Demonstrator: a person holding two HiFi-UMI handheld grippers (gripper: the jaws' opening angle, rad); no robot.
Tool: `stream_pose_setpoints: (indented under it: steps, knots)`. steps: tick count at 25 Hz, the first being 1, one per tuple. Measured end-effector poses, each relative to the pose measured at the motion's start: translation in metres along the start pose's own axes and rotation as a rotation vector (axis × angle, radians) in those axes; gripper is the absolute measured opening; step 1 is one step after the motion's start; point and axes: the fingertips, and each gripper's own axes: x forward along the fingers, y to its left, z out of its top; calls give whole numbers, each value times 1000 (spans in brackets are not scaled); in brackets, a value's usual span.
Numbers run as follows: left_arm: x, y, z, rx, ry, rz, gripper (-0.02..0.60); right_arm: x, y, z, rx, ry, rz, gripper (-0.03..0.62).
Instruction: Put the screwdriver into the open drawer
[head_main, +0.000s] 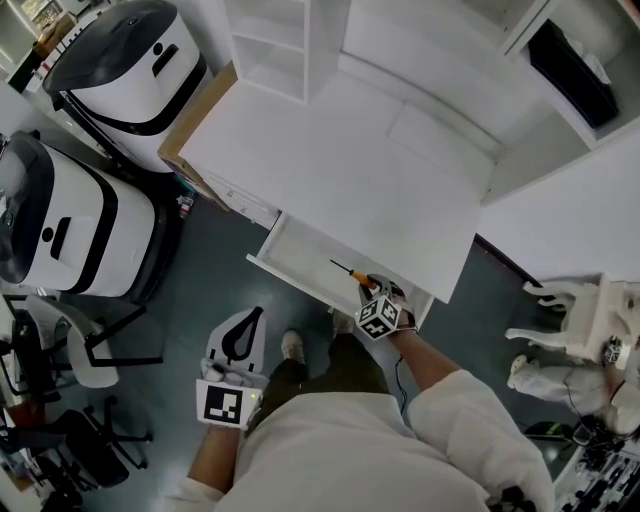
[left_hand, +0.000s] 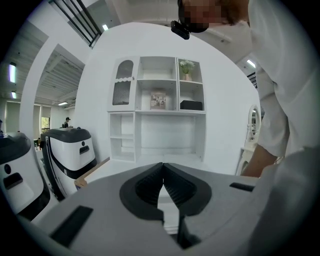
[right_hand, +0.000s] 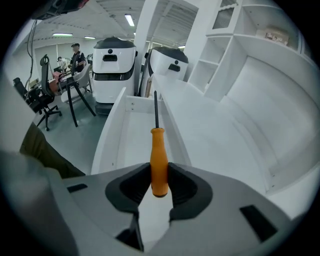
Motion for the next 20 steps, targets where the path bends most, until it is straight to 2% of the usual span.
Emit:
stream_pose_setpoints:
  steps: [10,20]
  knots:
    - [5,12,-23,-27,67,46,5,48,9,-19,-13,78,57,115]
    - [21,20,-36,-44,108,53,5,82,14,-33,-42,151,105,115]
